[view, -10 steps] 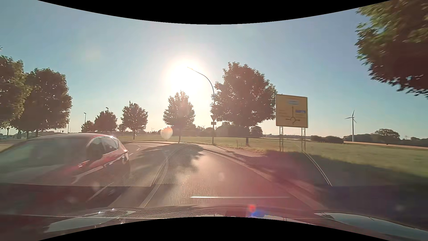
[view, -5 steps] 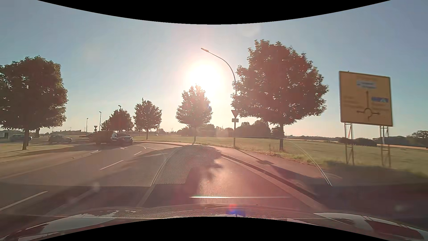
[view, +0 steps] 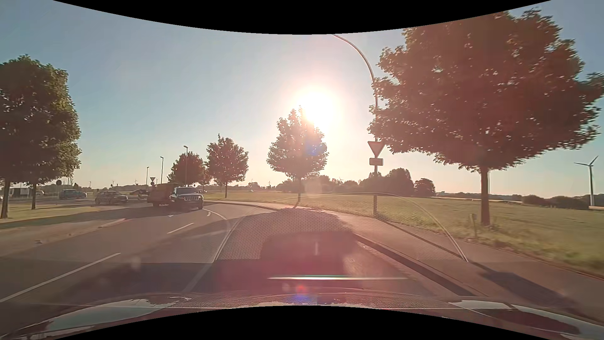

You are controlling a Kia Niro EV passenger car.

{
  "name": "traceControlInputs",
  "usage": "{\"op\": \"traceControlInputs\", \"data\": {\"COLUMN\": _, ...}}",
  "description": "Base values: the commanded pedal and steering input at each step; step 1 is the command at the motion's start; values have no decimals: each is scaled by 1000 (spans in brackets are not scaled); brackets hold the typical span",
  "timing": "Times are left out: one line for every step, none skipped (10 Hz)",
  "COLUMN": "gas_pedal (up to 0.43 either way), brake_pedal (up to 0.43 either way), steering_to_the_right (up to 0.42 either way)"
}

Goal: Follow the waypoints while adhering to traffic rules and regulations

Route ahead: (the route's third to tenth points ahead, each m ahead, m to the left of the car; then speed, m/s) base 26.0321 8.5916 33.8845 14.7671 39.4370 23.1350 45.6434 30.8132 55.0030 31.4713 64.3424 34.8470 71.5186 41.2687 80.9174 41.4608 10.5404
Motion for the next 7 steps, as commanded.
{"op": "traceControlInputs", "data": {"gas_pedal": 130, "brake_pedal": 0, "steering_to_the_right": -89}}
{"op": "traceControlInputs", "data": {"gas_pedal": 130, "brake_pedal": 0, "steering_to_the_right": -89}}
{"op": "traceControlInputs", "data": {"gas_pedal": 130, "brake_pedal": 0, "steering_to_the_right": -89}}
{"op": "traceControlInputs", "data": {"gas_pedal": 130, "brake_pedal": 0, "steering_to_the_right": -89}}
{"op": "traceControlInputs", "data": {"gas_pedal": 130, "brake_pedal": 0, "steering_to_the_right": -93}}
{"op": "traceControlInputs", "data": {"gas_pedal": 130, "brake_pedal": 0, "steering_to_the_right": -97}}
{"op": "traceControlInputs", "data": {"gas_pedal": 130, "brake_pedal": 0, "steering_to_the_right": -103}}
